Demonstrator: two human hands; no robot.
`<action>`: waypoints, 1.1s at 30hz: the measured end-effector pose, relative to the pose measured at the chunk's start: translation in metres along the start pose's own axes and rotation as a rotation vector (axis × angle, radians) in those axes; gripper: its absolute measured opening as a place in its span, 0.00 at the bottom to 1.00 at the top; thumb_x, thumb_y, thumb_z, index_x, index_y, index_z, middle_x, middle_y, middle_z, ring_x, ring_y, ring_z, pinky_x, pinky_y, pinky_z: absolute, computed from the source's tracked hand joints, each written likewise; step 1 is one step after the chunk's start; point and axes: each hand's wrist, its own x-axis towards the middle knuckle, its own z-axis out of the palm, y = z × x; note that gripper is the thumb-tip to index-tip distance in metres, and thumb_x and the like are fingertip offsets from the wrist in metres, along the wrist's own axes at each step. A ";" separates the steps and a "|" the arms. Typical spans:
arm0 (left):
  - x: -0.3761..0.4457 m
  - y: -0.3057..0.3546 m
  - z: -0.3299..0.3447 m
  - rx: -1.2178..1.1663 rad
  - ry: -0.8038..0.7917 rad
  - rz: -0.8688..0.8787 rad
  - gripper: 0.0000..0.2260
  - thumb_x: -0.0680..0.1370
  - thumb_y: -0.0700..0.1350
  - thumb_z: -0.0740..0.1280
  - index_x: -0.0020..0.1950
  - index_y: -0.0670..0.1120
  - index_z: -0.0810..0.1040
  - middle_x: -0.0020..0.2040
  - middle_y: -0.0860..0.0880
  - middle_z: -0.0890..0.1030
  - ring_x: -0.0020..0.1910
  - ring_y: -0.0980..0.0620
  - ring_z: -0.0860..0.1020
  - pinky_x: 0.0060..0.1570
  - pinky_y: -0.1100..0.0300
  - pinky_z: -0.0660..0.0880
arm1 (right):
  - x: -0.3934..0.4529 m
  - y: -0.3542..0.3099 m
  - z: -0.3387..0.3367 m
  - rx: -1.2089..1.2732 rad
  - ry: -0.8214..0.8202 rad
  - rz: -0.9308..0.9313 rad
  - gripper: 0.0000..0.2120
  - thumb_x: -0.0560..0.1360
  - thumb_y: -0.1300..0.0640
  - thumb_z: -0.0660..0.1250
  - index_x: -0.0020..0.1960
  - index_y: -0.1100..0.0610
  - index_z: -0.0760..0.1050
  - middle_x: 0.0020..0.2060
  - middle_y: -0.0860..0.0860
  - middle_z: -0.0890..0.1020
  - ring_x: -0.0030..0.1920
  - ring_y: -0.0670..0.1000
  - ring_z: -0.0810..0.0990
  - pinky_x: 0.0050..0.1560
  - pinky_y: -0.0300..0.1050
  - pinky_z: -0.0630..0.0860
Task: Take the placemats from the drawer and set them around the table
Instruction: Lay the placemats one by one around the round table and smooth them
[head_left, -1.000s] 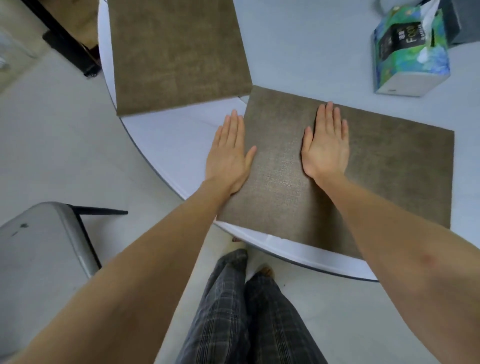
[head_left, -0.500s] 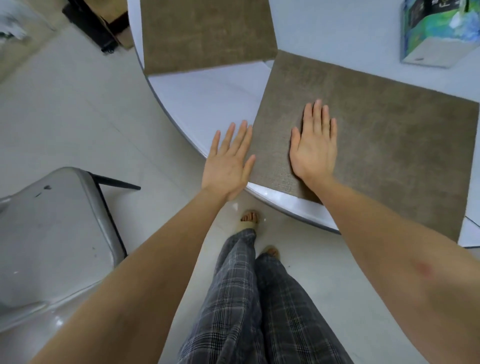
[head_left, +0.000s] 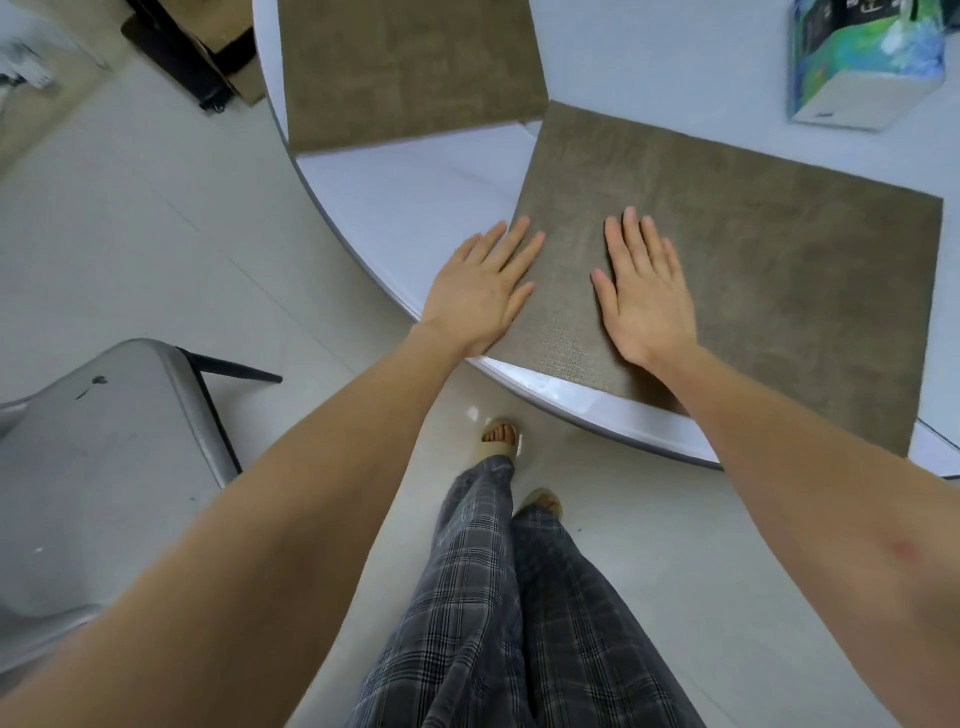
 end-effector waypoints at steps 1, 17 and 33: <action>0.003 -0.003 -0.008 0.007 -0.021 0.026 0.25 0.82 0.54 0.47 0.78 0.48 0.56 0.78 0.46 0.58 0.75 0.44 0.60 0.72 0.52 0.58 | -0.005 0.005 -0.005 -0.004 -0.033 -0.011 0.27 0.83 0.47 0.45 0.78 0.55 0.45 0.78 0.52 0.47 0.78 0.51 0.44 0.77 0.49 0.42; 0.170 0.111 -0.202 0.056 -0.272 0.159 0.17 0.81 0.52 0.56 0.66 0.47 0.73 0.65 0.46 0.75 0.63 0.45 0.74 0.57 0.54 0.70 | -0.027 0.154 -0.209 0.070 -0.055 0.542 0.14 0.78 0.55 0.56 0.54 0.60 0.77 0.54 0.58 0.80 0.54 0.59 0.77 0.50 0.48 0.73; 0.279 0.328 -0.235 -0.023 -0.221 0.156 0.18 0.81 0.53 0.56 0.69 0.48 0.72 0.65 0.47 0.77 0.63 0.45 0.74 0.59 0.50 0.73 | -0.036 0.386 -0.290 0.172 0.129 0.447 0.13 0.77 0.58 0.57 0.52 0.59 0.79 0.51 0.54 0.82 0.50 0.57 0.79 0.47 0.48 0.76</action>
